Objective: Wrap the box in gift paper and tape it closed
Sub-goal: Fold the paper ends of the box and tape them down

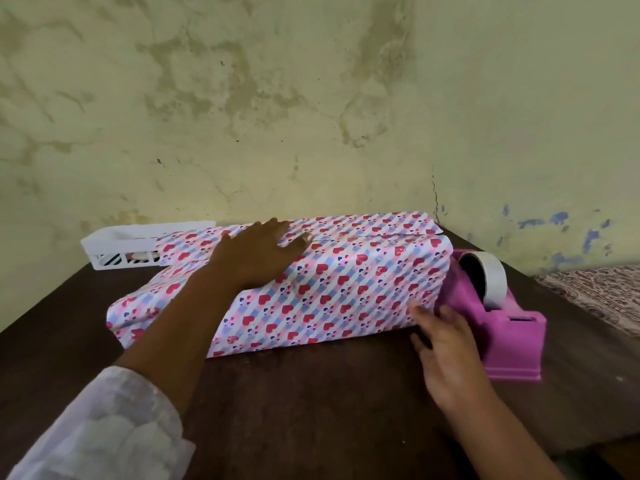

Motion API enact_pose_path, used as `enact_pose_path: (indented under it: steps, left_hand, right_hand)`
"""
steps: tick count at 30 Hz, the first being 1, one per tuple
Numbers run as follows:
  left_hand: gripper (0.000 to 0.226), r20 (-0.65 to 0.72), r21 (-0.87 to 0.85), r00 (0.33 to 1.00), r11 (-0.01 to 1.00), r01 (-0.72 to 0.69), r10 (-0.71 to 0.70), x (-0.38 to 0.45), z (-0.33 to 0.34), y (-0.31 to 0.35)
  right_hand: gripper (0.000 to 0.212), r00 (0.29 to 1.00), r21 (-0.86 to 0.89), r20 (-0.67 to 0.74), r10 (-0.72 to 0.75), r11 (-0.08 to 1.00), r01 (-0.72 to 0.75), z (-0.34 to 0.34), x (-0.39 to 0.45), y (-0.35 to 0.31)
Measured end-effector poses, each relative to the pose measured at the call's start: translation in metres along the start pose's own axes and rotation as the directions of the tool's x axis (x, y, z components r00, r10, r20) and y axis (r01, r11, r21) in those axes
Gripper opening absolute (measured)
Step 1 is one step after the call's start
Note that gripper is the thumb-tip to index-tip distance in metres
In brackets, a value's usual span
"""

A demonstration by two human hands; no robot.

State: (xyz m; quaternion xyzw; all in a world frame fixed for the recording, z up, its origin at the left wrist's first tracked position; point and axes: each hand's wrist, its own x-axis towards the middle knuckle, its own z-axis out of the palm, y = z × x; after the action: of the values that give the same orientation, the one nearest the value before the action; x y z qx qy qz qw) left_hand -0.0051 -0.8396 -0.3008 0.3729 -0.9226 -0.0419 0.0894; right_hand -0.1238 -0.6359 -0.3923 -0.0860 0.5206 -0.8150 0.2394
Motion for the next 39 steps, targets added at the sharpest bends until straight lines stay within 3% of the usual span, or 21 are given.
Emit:
enact_pose_path:
  steps: [2,5,6,8,11,13,17,20,22,24,26,28,30,32,34,36,38,39]
  left_hand:
    - [0.089,-0.024,-0.049,1.000,0.999,-0.015,0.014,-0.003,0.000,-0.011]
    - [0.066,-0.112,-0.410,0.990,0.904,-0.124,0.086,-0.010,-0.003,-0.035]
    - [0.061,-0.136,-0.512,0.988,0.848,-0.136,0.076,-0.015,-0.003,-0.044]
    - [0.065,-0.149,-0.544,0.989,0.833,-0.103,0.025,-0.023,0.000,-0.062]
    - [0.070,-0.183,-0.621,0.982,0.780,-0.076,-0.050,-0.032,0.002,-0.078]
    - [0.071,-0.162,-0.660,0.983,0.750,-0.044,-0.085,-0.036,0.001,-0.081]
    - [0.049,-0.153,-0.795,0.985,0.602,-0.076,-0.078,-0.045,-0.005,-0.070]
    - [0.057,-0.177,-0.840,0.982,0.531,-0.113,-0.070,-0.048,-0.016,-0.056]
    - [0.067,-0.236,-0.867,0.970,0.465,-0.179,-0.066,-0.043,-0.024,-0.048]
    - [0.062,-0.329,-0.873,0.944,0.392,-0.290,-0.033,-0.038,-0.031,-0.040]
    - [0.046,-0.401,-0.895,0.914,0.236,-0.378,-0.058,-0.036,-0.034,-0.032]
    - [0.052,-0.489,-0.868,0.870,0.131,-0.478,-0.067,-0.034,-0.034,-0.024]
    - [0.065,-0.548,-0.834,0.834,0.124,-0.538,-0.069,-0.029,-0.029,-0.020]
    - [0.063,-0.579,-0.815,0.813,0.090,-0.573,-0.067,-0.027,-0.021,-0.019]
    - [0.039,-0.636,-0.769,0.771,0.117,-0.629,-0.036,-0.027,-0.012,-0.013]
    - [0.036,-0.638,-0.759,0.770,0.154,-0.633,0.016,-0.026,-0.001,-0.014]
    - [0.087,-0.639,-0.757,0.765,0.237,-0.609,-0.078,-0.024,0.003,-0.020]
    - [0.102,-0.594,-0.790,0.802,0.233,-0.567,-0.060,-0.026,0.003,-0.024]
  right_hand:
    - [0.048,0.992,0.283,-0.025,0.122,0.953,-0.110,0.003,-0.001,-0.003]
    - [0.068,0.935,0.521,0.130,0.330,0.779,-0.348,0.017,-0.001,0.003]
    - [0.074,0.909,0.522,0.203,0.363,0.746,-0.414,0.024,-0.001,0.005]
    - [0.079,0.883,0.492,0.287,0.372,0.734,-0.469,0.040,0.000,0.009]
    - [0.069,0.857,0.402,0.394,0.332,0.776,-0.486,0.074,-0.004,0.007]
    - [0.062,0.836,0.332,0.447,0.319,0.808,-0.486,0.096,-0.011,0.005]
    - [0.048,0.826,0.297,0.500,0.259,0.845,-0.445,0.120,-0.020,0.002]
    - [0.047,0.822,0.334,0.531,0.203,0.842,-0.423,0.121,-0.022,-0.006]
    - [0.045,0.834,0.366,0.532,0.143,0.850,-0.379,0.121,-0.022,-0.015]
    - [0.044,0.844,0.403,0.535,0.042,0.865,-0.299,0.119,-0.021,-0.029]
    - [0.042,0.829,0.431,0.553,-0.089,0.882,-0.193,0.120,-0.018,-0.044]
    - [0.043,0.800,0.457,0.563,-0.210,0.885,-0.089,0.122,-0.018,-0.058]
    - [0.045,0.782,0.489,0.559,-0.277,0.871,-0.041,0.121,-0.015,-0.063]
    - [0.046,0.780,0.511,0.548,-0.301,0.859,-0.027,0.115,-0.013,-0.060]
    - [0.042,0.790,0.547,0.526,-0.315,0.837,-0.030,0.108,-0.008,-0.048]
    - [0.035,0.784,0.591,0.519,-0.341,0.806,-0.040,0.104,-0.001,-0.040]
    - [0.031,0.782,0.600,0.519,-0.345,0.798,-0.046,0.106,0.005,-0.038]
    - [0.033,0.794,0.606,0.504,-0.339,0.794,-0.046,0.106,0.008,-0.038]
